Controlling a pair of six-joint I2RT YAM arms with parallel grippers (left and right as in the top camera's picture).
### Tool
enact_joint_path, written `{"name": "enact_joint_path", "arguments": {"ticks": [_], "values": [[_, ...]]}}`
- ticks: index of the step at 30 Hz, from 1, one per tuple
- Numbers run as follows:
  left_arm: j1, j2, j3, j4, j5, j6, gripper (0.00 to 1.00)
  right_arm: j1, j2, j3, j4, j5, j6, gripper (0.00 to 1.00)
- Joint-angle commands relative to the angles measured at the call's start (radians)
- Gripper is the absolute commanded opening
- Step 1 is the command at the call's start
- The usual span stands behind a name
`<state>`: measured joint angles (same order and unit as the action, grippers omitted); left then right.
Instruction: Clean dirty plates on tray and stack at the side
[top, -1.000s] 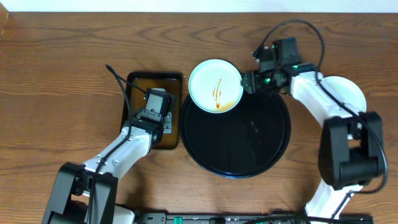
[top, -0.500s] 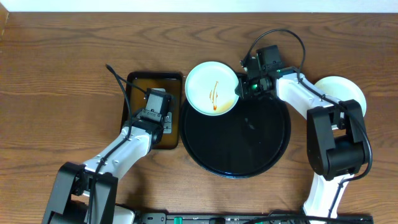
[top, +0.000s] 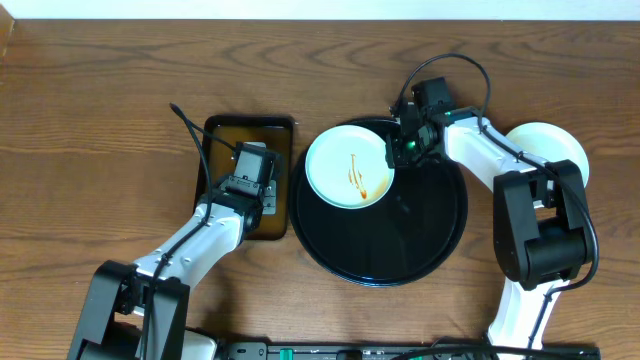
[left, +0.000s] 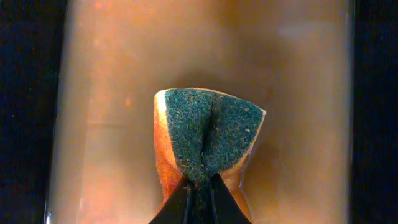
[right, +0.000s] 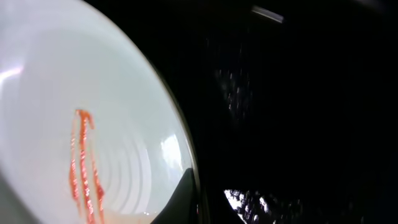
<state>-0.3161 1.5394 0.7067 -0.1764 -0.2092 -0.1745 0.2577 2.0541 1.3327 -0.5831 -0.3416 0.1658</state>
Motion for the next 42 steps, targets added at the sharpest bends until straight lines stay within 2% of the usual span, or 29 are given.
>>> {"name": "enact_joint_path", "arguments": {"ticks": [1, 12, 22, 23, 24, 25, 27, 30, 34, 35, 37, 38, 40, 42], "values": [[0.003, -0.004, -0.002, -0.002, -0.012, 0.020, 0.08, 0.001, 0.008, -0.005, -0.060, 0.060, 0.005, 0.01], [0.004, -0.004, -0.002, 0.055, -0.012, 0.021, 0.08, -0.002, -0.079, -0.005, -0.294, 0.279, 0.022, 0.01], [0.015, 0.052, -0.002, 0.137, -0.012, 0.021, 0.09, -0.003, -0.118, -0.013, -0.397, 0.285, 0.021, 0.01], [0.019, 0.065, -0.002, 0.142, -0.012, 0.021, 0.16, -0.002, -0.118, -0.013, -0.396, 0.285, 0.021, 0.01], [0.024, 0.081, -0.002, 0.148, -0.012, 0.021, 0.30, -0.002, -0.118, -0.013, -0.393, 0.285, 0.021, 0.01], [0.028, 0.096, -0.002, 0.154, -0.012, 0.021, 0.40, -0.002, -0.118, -0.013, -0.391, 0.285, 0.021, 0.01], [0.033, 0.117, -0.002, 0.163, -0.012, 0.021, 0.54, -0.002, -0.118, -0.013, -0.387, 0.285, 0.021, 0.01], [0.039, 0.141, -0.002, 0.198, -0.013, 0.021, 0.64, -0.002, -0.118, -0.013, -0.386, 0.285, 0.021, 0.01], [0.045, 0.144, -0.002, 0.268, -0.012, 0.021, 0.66, -0.002, -0.118, -0.013, -0.386, 0.285, 0.021, 0.01], [0.045, 0.144, -0.002, 0.286, -0.012, 0.021, 0.63, -0.002, -0.118, -0.013, -0.386, 0.285, 0.021, 0.01], [0.045, 0.144, -0.002, 0.307, -0.012, 0.021, 0.45, -0.002, -0.118, -0.013, -0.386, 0.285, 0.021, 0.01], [0.045, 0.144, -0.002, 0.313, -0.012, 0.021, 0.30, -0.002, -0.118, -0.013, -0.386, 0.285, 0.021, 0.01], [0.045, 0.144, -0.002, 0.313, -0.012, 0.021, 0.08, -0.002, -0.118, -0.013, -0.386, 0.285, 0.021, 0.01], [0.045, 0.144, -0.002, 0.314, -0.012, 0.021, 0.07, -0.002, -0.118, -0.013, -0.388, 0.285, 0.021, 0.01]]}}
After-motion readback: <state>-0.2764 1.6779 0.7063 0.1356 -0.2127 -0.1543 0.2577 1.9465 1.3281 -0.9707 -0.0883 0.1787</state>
